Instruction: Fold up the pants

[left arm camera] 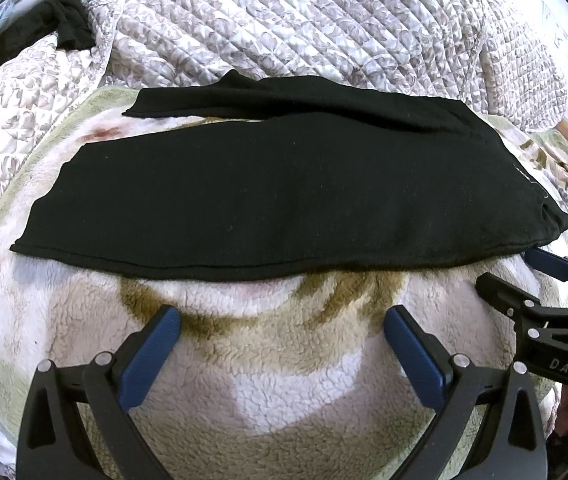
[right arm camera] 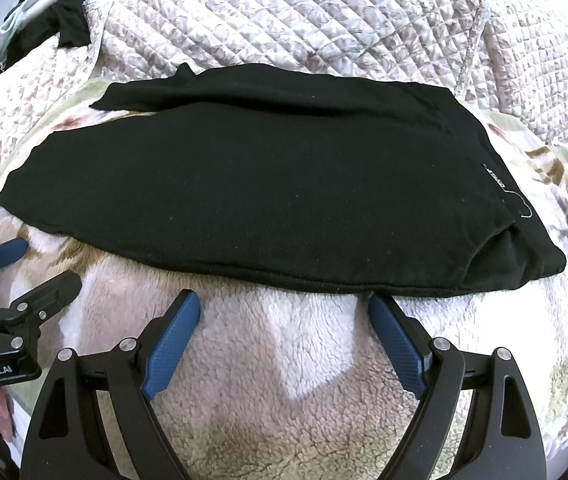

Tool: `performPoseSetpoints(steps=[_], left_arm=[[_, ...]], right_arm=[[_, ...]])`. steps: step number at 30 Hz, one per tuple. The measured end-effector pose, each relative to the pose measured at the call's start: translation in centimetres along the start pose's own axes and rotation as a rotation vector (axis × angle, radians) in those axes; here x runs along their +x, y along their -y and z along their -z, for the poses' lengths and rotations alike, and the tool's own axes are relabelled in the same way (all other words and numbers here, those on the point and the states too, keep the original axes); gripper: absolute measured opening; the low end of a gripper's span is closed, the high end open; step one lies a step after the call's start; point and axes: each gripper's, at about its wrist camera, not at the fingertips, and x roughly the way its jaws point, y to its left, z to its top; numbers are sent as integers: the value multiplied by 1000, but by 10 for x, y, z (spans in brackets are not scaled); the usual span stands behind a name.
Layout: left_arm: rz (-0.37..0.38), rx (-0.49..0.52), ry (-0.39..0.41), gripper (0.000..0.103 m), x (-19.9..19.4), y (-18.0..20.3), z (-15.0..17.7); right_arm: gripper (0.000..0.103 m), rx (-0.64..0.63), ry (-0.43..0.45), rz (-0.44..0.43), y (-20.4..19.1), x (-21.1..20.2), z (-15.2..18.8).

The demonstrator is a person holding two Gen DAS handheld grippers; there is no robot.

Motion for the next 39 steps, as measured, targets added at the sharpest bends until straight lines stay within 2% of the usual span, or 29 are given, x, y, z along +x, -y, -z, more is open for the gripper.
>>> performPoseSetpoints(steps=[13,18,20,23,39], left_arm=[[16,-30,22,103,-6,-4,-4],[12,-42,42,103,-9,-8,-5],[12,-48,41,103,-9,-9,-5],[10,-54,42,103,-8,-11,-5],[28,-120,61,103,-10,-25,-5]], right_arm=[[86,21,22,-24,4,-8,3],[79,23,30,-29,6,-11,3],[70,28,27,-27,8,-11,3],[65,41,28,-32,11,-12,3],[64,121,18,-94,22,-12,1]])
